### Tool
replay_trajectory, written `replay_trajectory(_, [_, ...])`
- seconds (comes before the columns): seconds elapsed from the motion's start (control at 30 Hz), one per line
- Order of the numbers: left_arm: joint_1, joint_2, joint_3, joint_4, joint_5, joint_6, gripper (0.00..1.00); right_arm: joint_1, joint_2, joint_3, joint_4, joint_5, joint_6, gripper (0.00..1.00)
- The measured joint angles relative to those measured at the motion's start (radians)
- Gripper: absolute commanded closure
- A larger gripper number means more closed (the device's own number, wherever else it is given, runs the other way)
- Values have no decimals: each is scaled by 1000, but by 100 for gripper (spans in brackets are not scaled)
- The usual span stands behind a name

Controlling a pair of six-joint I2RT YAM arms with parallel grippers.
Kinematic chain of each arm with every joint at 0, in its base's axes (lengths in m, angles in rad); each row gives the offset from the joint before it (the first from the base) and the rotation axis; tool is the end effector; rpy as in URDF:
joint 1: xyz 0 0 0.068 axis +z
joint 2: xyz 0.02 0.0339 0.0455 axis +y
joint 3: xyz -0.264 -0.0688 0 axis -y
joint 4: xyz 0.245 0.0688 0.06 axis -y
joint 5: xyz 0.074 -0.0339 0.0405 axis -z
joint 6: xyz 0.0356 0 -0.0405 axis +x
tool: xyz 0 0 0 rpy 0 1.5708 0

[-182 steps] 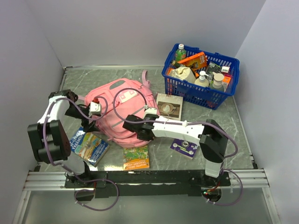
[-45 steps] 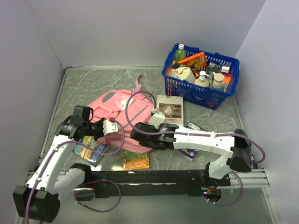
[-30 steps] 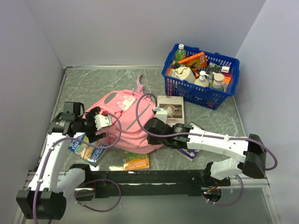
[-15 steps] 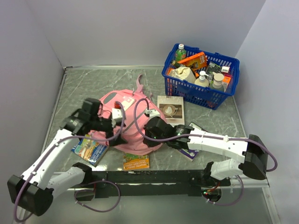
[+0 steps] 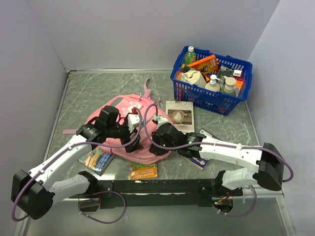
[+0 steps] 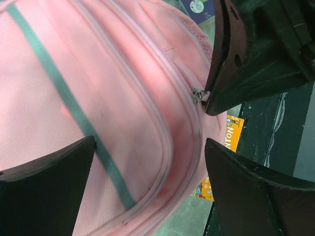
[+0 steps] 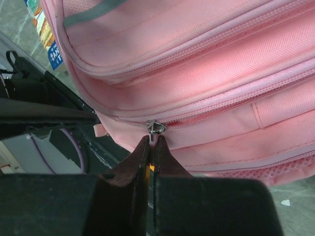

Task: Pack the student bag
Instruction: Zip the student bag at the center of the board.

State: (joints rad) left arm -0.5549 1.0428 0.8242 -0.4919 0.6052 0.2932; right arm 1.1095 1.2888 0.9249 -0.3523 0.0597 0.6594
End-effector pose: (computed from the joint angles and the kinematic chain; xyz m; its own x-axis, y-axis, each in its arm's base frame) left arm 0.1742 -0.1318 0.2796 -0.2995 0.4653 -0.8329 0.9259 0.3523 -0.1361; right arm 0.1263 0.2493 0.2640 -0.7663 -0.1678 -0.6202 -0.5116 0.7432 0.4312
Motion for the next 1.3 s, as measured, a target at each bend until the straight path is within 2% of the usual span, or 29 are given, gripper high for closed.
replay_trajectory(0.2, [-31, 9, -35, 18, -20, 34, 4, -11, -17, -18, 15, -28, -3, 100])
replay_trajectory(0.23, [-32, 9, -35, 17, -19, 40, 1, -15, -18, -19, 16, -32, -4, 100])
replay_trajectory(0.27, [-33, 9, -35, 17, -19, 46, 4, -18, -18, -19, 17, -38, -6, 100])
replay_trajectory(0.3, [-34, 9, -35, 17, -18, 55, 9, -21, -19, -19, 18, -45, -9, 100])
replay_trajectory(0.33, [-35, 9, -35, 16, -18, 60, 22, -23, -19, -19, 19, -51, -13, 100])
replay_trajectory(0.37, [-36, 11, -35, 16, -19, 66, 29, -26, -19, -19, 20, -58, -17, 100])
replay_trajectory(0.4, [-36, 14, -35, 15, -13, 72, 41, -28, -19, -19, 20, -64, -22, 100])
replay_trajectory(0.43, [-37, 18, -35, 12, 0, 78, 65, -30, -19, -19, 21, -68, -26, 100])
replay_trajectory(0.47, [-39, 24, -32, 4, 23, 88, 73, -31, -19, -19, 21, -70, -30, 100])
replay_trajectory(0.5, [-43, 29, -29, -7, 45, 90, 79, -34, -19, -19, 21, -72, -33, 100])
replay_trajectory(0.57, [-49, 34, -19, -23, 75, 106, 80, -41, -19, -19, 20, -77, -39, 100])
replay_trajectory(0.7, [-48, 35, 0, -49, 86, 137, 99, -61, -26, -20, 21, -93, -49, 100])
replay_trajectory(1.03, [-46, 53, 90, -173, 114, 262, 99, -243, -72, -62, 9, -202, -76, 100])
replay_trajectory(1.3, [-45, 113, 255, -476, 80, 491, 99, -324, -2, -2, -65, -212, -123, 100])
